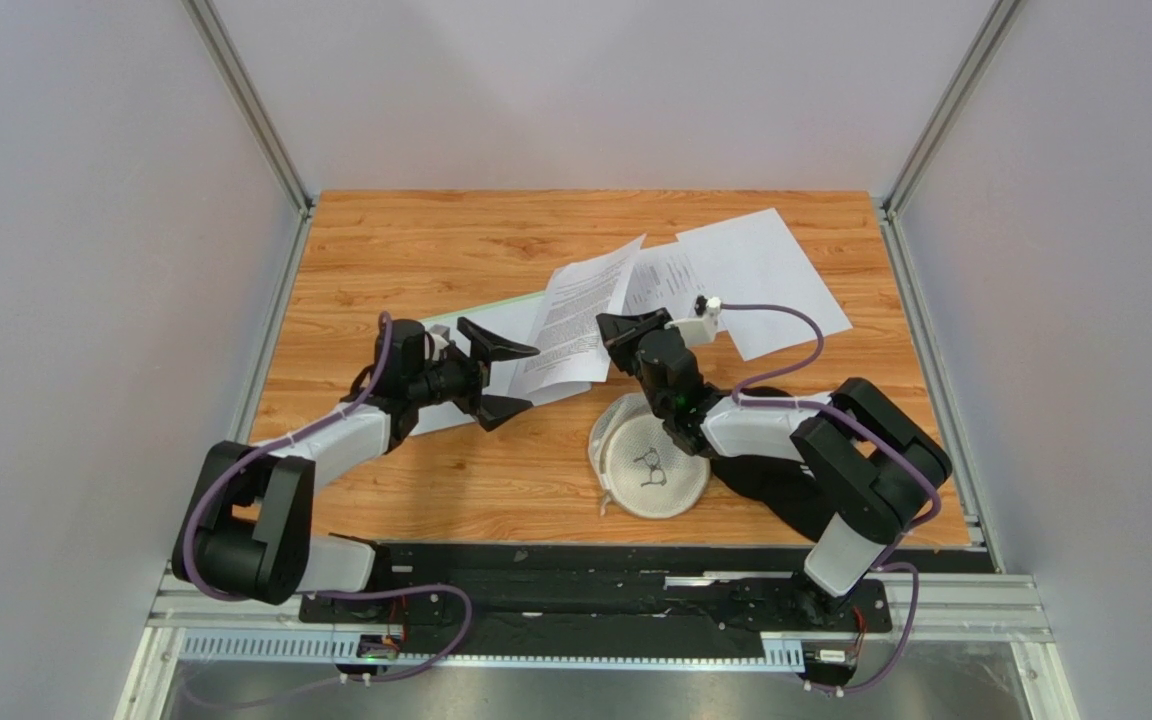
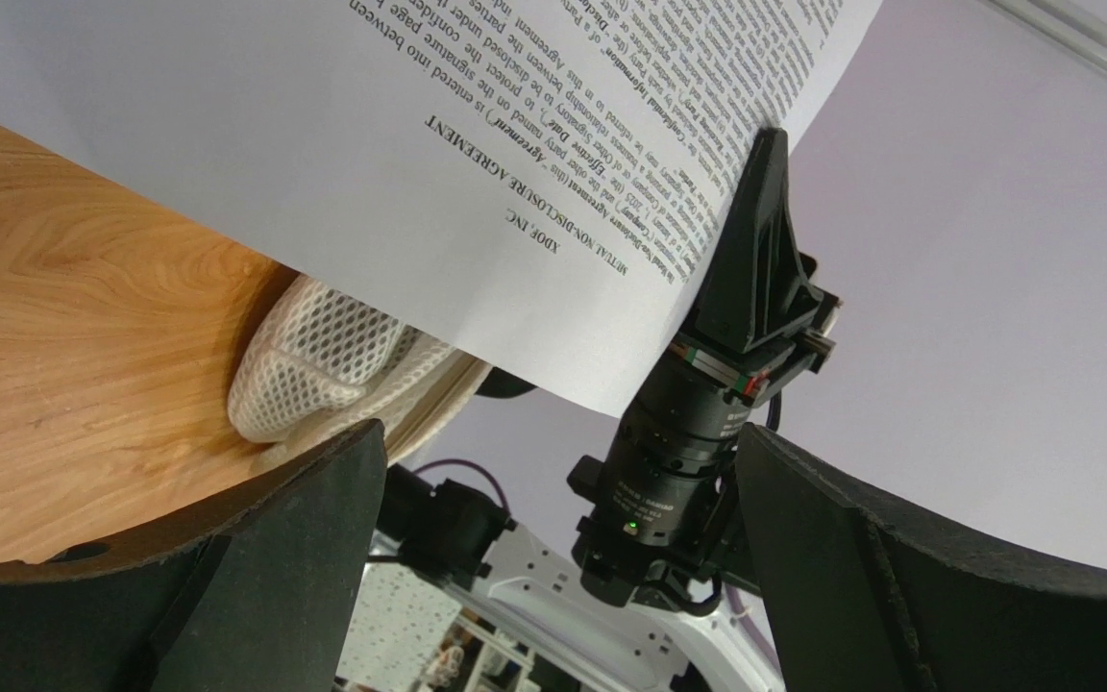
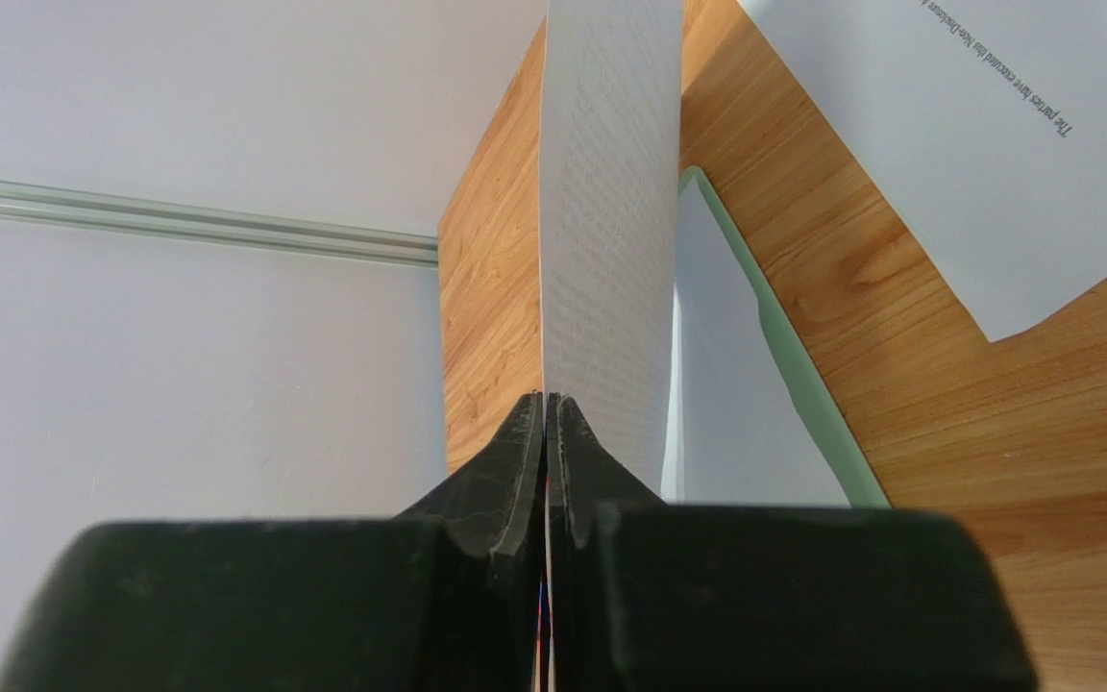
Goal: Put the files into the folder
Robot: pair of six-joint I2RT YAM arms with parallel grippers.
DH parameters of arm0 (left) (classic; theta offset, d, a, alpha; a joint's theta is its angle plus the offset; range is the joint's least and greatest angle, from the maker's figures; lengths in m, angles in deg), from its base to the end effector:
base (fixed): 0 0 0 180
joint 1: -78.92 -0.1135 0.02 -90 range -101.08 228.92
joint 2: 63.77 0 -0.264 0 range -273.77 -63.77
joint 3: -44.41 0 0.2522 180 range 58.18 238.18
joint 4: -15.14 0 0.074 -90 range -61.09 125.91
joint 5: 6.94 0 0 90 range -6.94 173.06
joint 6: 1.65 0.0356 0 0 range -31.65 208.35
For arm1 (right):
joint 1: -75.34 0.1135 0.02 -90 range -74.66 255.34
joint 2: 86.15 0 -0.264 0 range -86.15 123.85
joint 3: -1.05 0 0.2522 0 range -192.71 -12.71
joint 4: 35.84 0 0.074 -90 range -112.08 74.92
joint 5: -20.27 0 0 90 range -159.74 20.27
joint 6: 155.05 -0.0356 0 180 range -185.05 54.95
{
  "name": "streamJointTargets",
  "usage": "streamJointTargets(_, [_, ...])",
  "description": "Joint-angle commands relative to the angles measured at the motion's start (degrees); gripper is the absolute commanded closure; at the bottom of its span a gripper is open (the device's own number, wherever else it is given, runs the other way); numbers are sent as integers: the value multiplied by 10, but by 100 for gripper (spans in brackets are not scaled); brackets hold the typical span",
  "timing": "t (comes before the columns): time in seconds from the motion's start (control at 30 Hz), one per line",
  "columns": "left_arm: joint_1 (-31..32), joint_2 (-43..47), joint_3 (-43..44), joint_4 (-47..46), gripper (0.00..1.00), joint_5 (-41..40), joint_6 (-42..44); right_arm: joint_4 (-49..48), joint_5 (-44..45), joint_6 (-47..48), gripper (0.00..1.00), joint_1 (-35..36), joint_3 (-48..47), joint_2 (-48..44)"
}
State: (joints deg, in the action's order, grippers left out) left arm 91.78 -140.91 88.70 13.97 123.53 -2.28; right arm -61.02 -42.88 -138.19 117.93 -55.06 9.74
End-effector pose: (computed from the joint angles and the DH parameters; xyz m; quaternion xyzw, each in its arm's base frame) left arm 0.2475 -0.0802 0.1810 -0.3832 0.7436 -0.5460 0.0459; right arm 0.2636 0.2205 0.1881 0.3397 0.7050 0.4060 0.4719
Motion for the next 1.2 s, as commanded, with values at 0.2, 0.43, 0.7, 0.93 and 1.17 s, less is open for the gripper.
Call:
streamJointTargets(0.2, [14,-24,24,-22,1,-23,-60,-60,37,32,94,3,10,-22])
streamJointTargets(0.43, [14,-63,44,-40,6,-20,-68,-81,16,43,93,3,18,-25])
streamJointTargets(0.7, [14,-109,45,-120,29,-10,-75,-73,-7,34,92,11,21,-17])
streamJointTargets(0.93, [9,-76,72,-8,57,-44,51,-31,-9,37,82,14,29,-33])
streamJointTargets(1.17, [1,-74,133,131,82,-72,207,43,-50,67,78,13,18,-40])
